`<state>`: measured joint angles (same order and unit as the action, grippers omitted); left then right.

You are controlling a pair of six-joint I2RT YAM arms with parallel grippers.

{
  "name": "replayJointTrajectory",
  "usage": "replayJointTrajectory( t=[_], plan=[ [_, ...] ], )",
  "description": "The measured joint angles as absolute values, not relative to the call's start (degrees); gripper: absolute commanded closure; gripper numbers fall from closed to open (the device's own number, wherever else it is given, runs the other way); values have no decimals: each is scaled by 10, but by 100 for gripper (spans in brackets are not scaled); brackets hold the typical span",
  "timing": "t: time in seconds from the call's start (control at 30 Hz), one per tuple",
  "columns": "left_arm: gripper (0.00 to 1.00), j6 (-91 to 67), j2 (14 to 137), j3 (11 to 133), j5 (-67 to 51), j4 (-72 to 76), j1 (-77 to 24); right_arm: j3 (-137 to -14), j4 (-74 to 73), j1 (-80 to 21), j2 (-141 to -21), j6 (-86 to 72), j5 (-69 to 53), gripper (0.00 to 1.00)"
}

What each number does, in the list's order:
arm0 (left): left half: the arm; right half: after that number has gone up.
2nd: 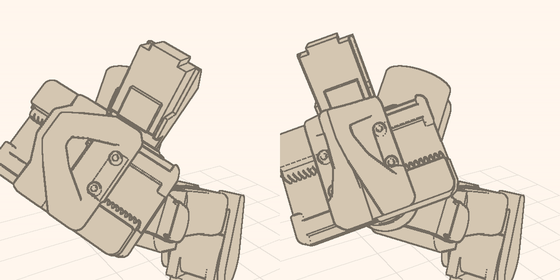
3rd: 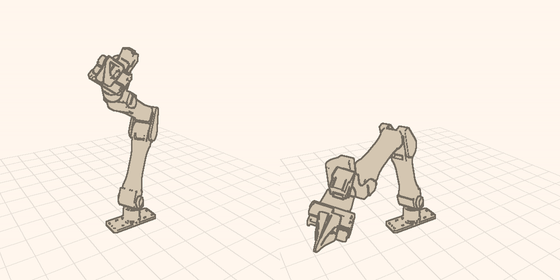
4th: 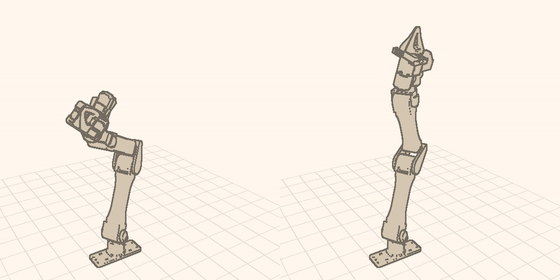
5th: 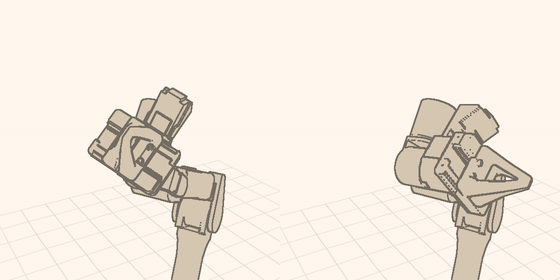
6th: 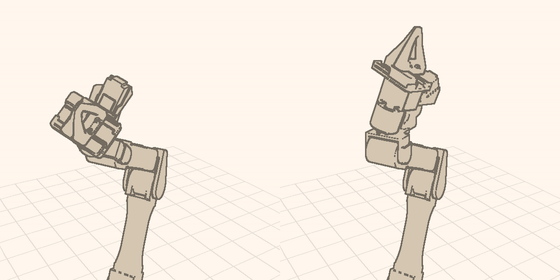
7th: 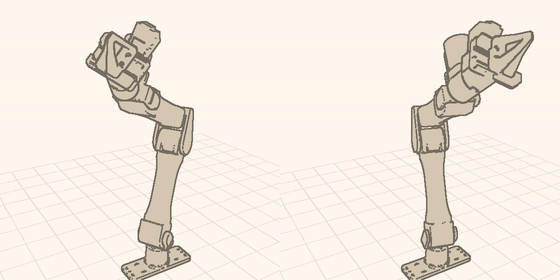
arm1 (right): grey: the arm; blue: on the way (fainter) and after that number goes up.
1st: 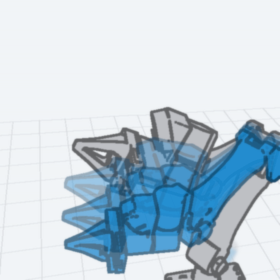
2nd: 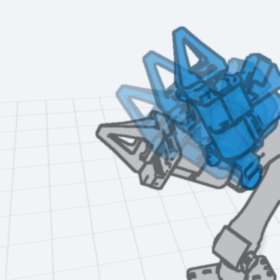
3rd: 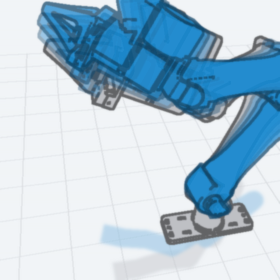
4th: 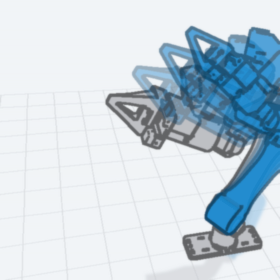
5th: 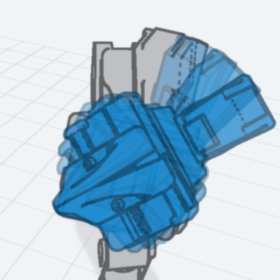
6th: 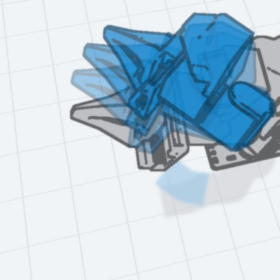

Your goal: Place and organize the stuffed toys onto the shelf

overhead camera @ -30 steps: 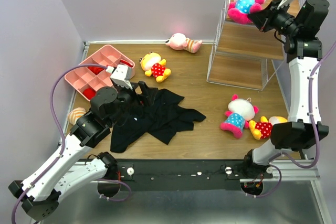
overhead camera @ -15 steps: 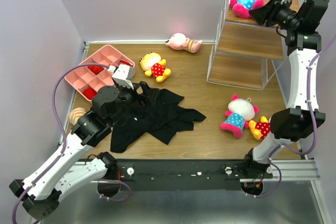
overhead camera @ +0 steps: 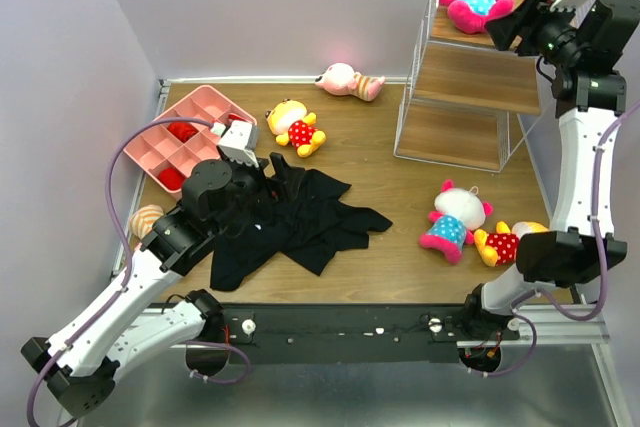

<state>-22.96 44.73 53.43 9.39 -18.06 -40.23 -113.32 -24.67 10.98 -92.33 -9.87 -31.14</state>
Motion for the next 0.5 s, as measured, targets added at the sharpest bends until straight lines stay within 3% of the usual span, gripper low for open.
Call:
replayJointTrajectory(
  t=[0.13, 0.5],
  plan=[
    [1, -230, 458, 534, 94, -181, -402, -1111, -277, 110, -877, -121, -275, 28],
    [1, -229, 461, 534, 95, -181, -402, -794, -338, 110, -572, -236, -218, 38]
  ],
)
